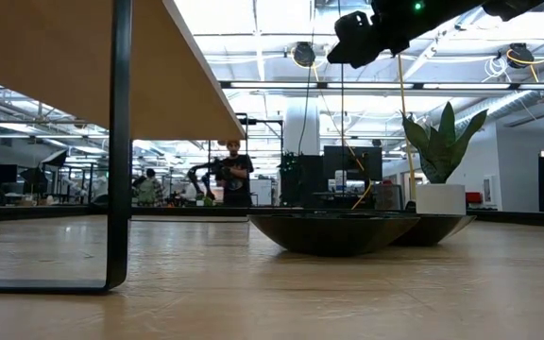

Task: Pick & Place Mini shaped plates
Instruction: Stack the leaf shaped plate on top of the leaf shaped plate on the shelf

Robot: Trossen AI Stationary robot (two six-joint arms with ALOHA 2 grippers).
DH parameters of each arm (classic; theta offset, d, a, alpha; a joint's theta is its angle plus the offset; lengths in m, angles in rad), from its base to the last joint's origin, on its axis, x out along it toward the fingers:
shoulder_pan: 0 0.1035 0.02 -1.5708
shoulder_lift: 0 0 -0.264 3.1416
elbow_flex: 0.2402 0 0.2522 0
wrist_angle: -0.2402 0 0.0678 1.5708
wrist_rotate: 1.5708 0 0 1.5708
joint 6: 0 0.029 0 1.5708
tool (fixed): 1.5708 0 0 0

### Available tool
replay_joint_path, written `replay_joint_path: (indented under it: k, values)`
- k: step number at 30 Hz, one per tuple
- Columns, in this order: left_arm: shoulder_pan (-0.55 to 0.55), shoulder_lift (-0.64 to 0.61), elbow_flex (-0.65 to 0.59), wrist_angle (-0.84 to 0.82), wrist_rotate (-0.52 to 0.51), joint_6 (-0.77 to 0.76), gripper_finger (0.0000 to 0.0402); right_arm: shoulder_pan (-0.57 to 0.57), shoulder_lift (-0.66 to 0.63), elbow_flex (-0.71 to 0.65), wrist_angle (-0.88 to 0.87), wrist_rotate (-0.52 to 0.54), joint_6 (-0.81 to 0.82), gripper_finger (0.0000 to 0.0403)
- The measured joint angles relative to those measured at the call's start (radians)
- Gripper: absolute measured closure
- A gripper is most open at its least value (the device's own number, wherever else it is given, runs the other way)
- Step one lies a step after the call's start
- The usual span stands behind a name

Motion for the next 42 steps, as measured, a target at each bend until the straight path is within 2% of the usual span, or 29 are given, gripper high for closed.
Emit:
replay_joint_path:
  k: [4, 15, 25, 33, 42]
  values:
    - [-0.001, 0.0, 0.0, -0.028, -0.034, 0.031, 0.04, 0.003, 0.0, 0.0, 0.0, 0.0, 0.0, 0.0187]
    - [0.003, 0.043, 0.0, -0.051, -0.014, 0.073, 0.0399, 0.003, 0.0, 0.0, 0.0, -0.002, 0.003, 0.0192]
    - [0.003, 0.057, 0.0, -0.048, -0.004, 0.114, 0.0366, 0.003, 0.0, 0.0, 0.0, -0.003, 0.003, 0.0193]
    - [0.008, 0.056, 0.004, -0.049, -0.023, 0.17, 0.0299, 0.003, 0.0, 0.0, 0.0, -0.003, 0.003, 0.0193]
    - [0.004, -0.033, 0.06, -0.051, -0.202, 0.195, 0.0202, 0.003, 0.0, 0.0, 0.0, -0.003, 0.003, 0.0193]
